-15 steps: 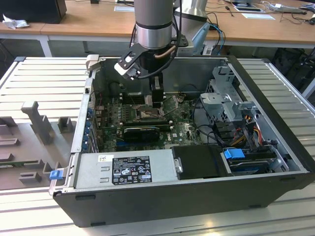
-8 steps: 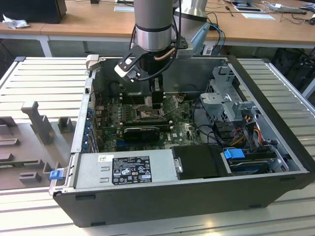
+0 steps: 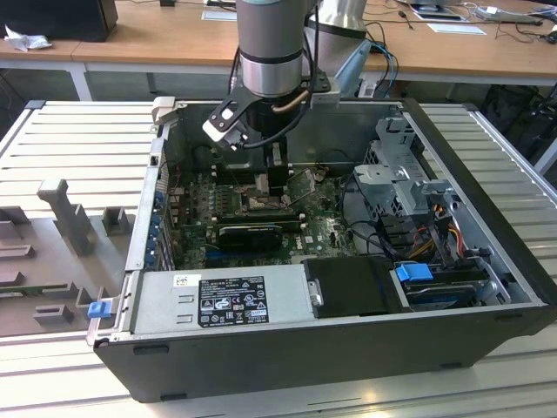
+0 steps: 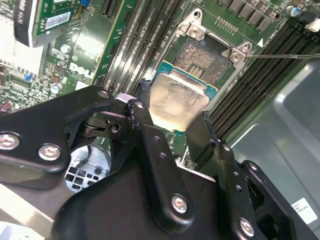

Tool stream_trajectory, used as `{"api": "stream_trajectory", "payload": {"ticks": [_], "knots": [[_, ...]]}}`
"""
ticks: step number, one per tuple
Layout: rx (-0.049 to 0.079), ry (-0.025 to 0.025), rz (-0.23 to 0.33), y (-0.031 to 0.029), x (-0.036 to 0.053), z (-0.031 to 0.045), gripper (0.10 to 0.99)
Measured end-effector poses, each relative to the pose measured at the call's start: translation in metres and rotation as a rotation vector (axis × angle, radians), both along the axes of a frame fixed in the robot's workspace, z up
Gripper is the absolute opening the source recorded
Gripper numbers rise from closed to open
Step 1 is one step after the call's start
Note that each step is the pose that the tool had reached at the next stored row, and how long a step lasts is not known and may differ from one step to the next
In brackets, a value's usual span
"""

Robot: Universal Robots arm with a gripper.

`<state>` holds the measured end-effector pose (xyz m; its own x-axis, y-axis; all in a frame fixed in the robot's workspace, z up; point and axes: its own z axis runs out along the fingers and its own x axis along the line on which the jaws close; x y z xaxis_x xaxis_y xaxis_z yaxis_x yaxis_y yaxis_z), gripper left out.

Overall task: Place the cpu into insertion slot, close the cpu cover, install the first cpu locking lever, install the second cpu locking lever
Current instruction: 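Place the cpu into insertion slot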

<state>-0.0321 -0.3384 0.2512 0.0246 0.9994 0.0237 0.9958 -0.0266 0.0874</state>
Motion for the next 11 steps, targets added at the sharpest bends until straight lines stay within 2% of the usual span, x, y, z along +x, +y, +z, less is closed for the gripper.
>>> {"api": "stream_trajectory", "payload": {"ticks": [8,11], "knots": [[0.008,-0.0001,0.000,0.0006,-0.0005,-0.0067,0.529],[0.009,-0.0001,0.000,0.0040,-0.0011,-0.0108,0.529]]}}
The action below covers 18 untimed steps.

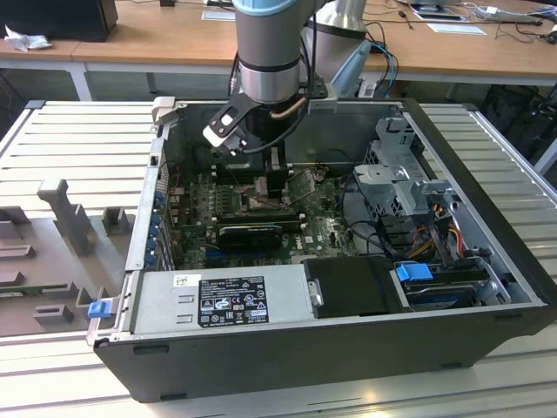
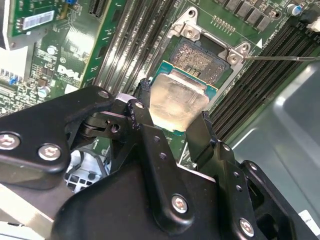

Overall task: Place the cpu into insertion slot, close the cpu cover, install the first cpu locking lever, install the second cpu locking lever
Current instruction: 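Place the cpu into insertion slot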

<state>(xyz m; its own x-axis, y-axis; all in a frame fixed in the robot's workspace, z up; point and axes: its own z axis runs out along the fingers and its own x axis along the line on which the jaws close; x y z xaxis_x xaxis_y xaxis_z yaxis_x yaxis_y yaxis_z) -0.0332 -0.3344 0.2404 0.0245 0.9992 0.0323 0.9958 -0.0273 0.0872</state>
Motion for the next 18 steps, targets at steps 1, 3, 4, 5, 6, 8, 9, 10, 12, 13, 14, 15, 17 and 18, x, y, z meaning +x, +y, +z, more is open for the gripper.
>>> {"api": "stream_trajectory", "payload": {"ticks": [1,3,4,5,6,8,9,10,12,13,14,15,17,18], "knots": [[0.000,-0.0001,0.000,0.0007,-0.0001,-0.0015,0.529],[0.000,0.0001,0.000,0.0026,-0.0005,-0.0058,0.529],[0.000,0.0001,0.000,0.0033,-0.0007,-0.0077,0.529],[0.000,0.0001,0.000,0.0042,-0.0013,-0.0103,0.529],[0.000,0.0000,0.000,0.0048,-0.0027,-0.0125,0.529],[0.001,-0.0001,0.000,0.0051,-0.0046,-0.0147,0.529],[0.001,-0.0003,0.000,0.0051,-0.0072,-0.0162,0.529],[0.001,-0.0004,0.000,0.0055,-0.0091,-0.0188,0.529],[0.001,-0.0003,0.000,0.0076,-0.0091,-0.0215,0.529],[0.001,-0.0004,0.000,0.0086,-0.0090,-0.0230,0.529],[0.001,-0.0003,0.000,0.0092,-0.0090,-0.0239,0.529],[0.001,-0.0003,-0.001,0.0101,-0.0089,-0.0256,0.529],[0.001,-0.0003,-0.003,0.0106,-0.0088,-0.0273,0.529],[0.001,-0.0003,-0.003,0.0108,-0.0088,-0.0282,0.529]]}}
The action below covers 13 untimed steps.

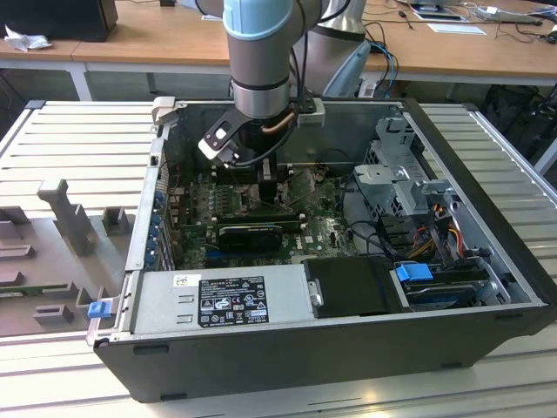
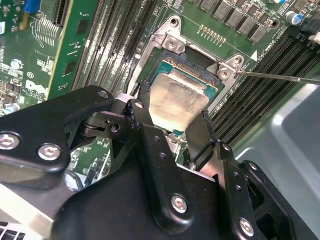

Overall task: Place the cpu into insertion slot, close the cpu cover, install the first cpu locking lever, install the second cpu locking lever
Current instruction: 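Place the cpu into insertion slot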

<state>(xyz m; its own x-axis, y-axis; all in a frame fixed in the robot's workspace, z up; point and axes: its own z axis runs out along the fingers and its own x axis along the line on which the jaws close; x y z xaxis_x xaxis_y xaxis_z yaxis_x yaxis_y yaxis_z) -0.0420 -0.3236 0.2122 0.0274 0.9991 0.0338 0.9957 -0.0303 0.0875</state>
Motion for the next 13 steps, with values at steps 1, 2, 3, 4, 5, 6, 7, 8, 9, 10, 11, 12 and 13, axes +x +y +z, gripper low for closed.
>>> {"api": "stream_trajectory", "payload": {"ticks": [1,2,3,4,5,6,7,8,9,10,11,12,13], "knots": [[0.000,0.0000,0.000,0.0002,-0.0001,-0.0010,0.529],[0.000,0.0000,0.000,0.0007,-0.0001,-0.0024,0.529],[0.000,0.0000,0.000,0.0008,0.0000,-0.0033,0.529],[0.000,0.0000,0.000,0.0011,0.0000,-0.0049,0.529],[0.000,0.0000,0.000,0.0016,0.0000,-0.0068,0.529],[0.000,0.0000,0.000,0.0017,0.0000,-0.0080,0.529],[0.000,0.0000,0.000,0.0019,0.0000,-0.0090,0.529],[0.000,0.0001,0.000,0.0020,0.0000,-0.0097,0.529],[0.000,0.0002,0.000,0.0019,0.0000,-0.0097,0.529],[0.000,0.0002,0.000,0.0019,0.0000,-0.0098,0.529],[0.000,0.0001,0.000,0.0019,0.0000,-0.0099,0.529],[0.000,0.0001,0.000,0.0019,0.0000,-0.0100,0.529],[0.000,-0.0001,0.000,0.0019,0.0000,-0.0101,0.541]]}}
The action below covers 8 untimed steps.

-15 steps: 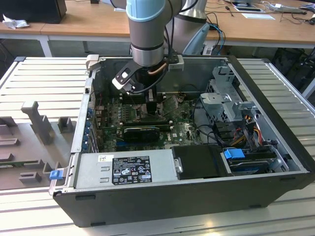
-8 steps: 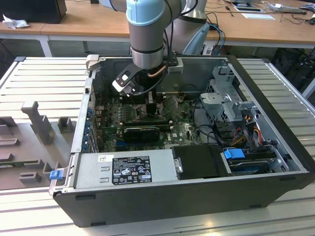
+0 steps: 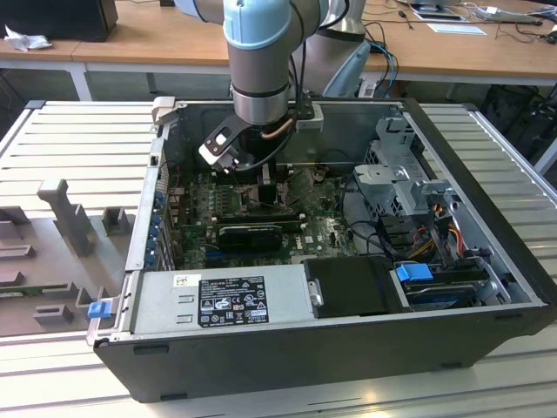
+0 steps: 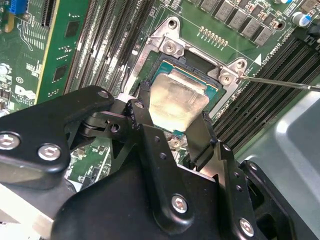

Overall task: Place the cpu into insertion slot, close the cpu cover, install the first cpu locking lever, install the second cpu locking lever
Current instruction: 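Place the cpu into insertion slot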

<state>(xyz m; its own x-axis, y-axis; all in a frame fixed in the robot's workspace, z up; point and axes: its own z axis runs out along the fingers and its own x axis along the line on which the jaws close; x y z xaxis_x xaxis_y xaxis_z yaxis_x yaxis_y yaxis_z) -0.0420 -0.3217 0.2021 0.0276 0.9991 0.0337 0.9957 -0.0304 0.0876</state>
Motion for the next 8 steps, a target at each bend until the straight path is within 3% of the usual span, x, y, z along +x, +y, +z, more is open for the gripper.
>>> {"api": "stream_trajectory", "payload": {"ticks": [1,2,8], "knots": [[0.000,0.0001,0.000,0.0000,0.0000,0.0000,0.541],[0.000,0.0001,0.000,0.0000,0.0000,-0.0001,0.604],[0.000,0.0001,0.000,0.0000,0.0000,0.0066,0.604]]}}
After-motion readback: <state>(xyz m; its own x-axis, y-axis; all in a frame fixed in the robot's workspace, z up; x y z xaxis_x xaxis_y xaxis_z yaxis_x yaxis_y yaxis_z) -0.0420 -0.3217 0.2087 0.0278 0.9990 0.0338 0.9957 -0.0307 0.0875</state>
